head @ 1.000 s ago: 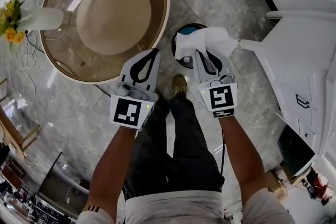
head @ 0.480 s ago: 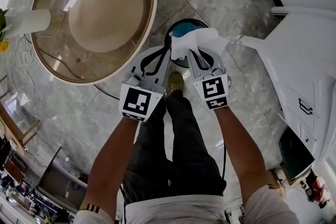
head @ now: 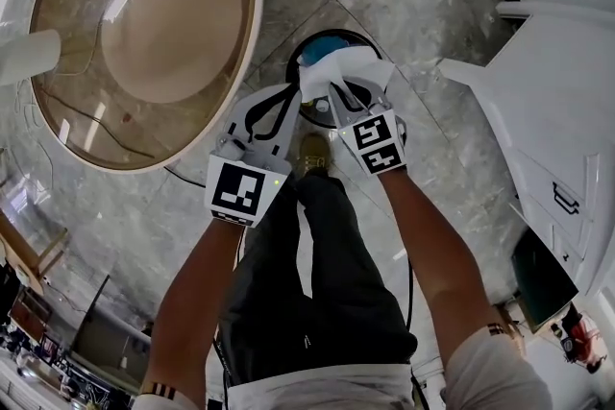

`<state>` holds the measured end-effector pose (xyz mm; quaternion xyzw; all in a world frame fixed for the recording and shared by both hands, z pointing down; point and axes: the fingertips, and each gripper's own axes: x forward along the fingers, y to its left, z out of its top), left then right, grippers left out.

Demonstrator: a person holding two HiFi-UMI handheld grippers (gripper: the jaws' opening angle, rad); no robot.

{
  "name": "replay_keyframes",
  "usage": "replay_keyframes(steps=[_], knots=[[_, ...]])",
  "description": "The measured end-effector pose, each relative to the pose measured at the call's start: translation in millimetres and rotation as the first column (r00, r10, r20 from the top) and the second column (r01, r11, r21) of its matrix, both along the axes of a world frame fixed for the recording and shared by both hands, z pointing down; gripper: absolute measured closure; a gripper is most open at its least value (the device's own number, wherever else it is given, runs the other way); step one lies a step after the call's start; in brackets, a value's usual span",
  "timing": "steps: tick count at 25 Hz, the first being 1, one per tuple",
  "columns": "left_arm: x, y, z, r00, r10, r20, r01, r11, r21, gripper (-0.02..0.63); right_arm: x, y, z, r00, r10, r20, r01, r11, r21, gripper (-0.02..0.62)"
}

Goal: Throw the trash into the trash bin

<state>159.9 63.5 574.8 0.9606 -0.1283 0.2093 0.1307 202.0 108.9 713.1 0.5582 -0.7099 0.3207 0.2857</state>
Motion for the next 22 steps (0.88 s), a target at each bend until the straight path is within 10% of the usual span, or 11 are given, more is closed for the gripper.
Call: replay_keyframes(steps=[22], knots=[[12,-3,28,0.998,0.07,-0.007,-0.07,0.997,0.039,0.606,-5,-4,102,0.999,-0.013,0.029,0.018,0.982,-0.188,0.413]])
